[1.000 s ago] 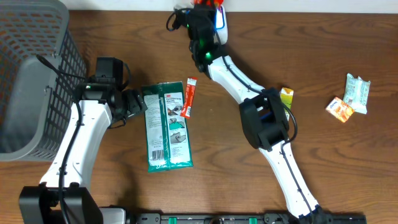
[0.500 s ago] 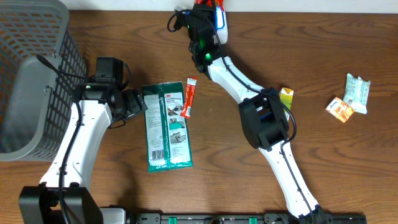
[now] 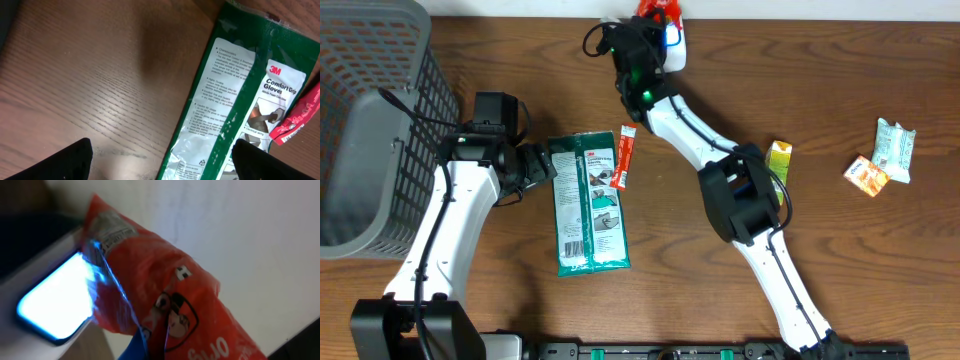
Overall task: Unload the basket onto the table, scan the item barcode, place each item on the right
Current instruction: 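Hold the red bag under the white scanner with the right gripper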
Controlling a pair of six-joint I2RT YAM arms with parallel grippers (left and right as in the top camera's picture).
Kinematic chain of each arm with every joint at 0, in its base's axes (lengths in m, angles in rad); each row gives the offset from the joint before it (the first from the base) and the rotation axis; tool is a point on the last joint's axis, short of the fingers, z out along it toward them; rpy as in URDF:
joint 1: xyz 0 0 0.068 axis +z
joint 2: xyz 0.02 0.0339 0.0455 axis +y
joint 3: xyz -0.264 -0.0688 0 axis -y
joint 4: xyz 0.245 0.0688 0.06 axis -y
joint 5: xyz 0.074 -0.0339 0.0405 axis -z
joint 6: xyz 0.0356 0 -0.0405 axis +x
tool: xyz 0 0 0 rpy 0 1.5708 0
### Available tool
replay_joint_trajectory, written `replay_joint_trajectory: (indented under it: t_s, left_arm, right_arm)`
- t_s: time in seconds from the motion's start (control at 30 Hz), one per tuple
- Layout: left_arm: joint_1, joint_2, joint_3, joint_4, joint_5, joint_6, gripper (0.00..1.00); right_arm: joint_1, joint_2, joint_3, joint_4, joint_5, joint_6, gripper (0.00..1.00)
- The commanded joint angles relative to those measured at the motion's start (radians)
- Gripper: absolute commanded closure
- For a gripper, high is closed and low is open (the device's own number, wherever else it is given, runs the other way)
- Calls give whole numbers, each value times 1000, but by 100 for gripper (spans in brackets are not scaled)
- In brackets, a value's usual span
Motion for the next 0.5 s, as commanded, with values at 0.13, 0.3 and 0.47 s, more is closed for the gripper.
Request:
replay_joint_trajectory:
  t_s: [0.13,0.3,0.47]
  left_arm:
    - [2,-1,8,-3,-13,9,10]
    - [2,-1,8,-3,-13,9,10]
    - [2,-1,8,-3,-13,9,10]
  right_arm:
    - [34,-6,-11,-146,11,126,99]
    - [35,-6,-11,-192,31,172,99]
    - [35,-8,-11,-184,36,174,99]
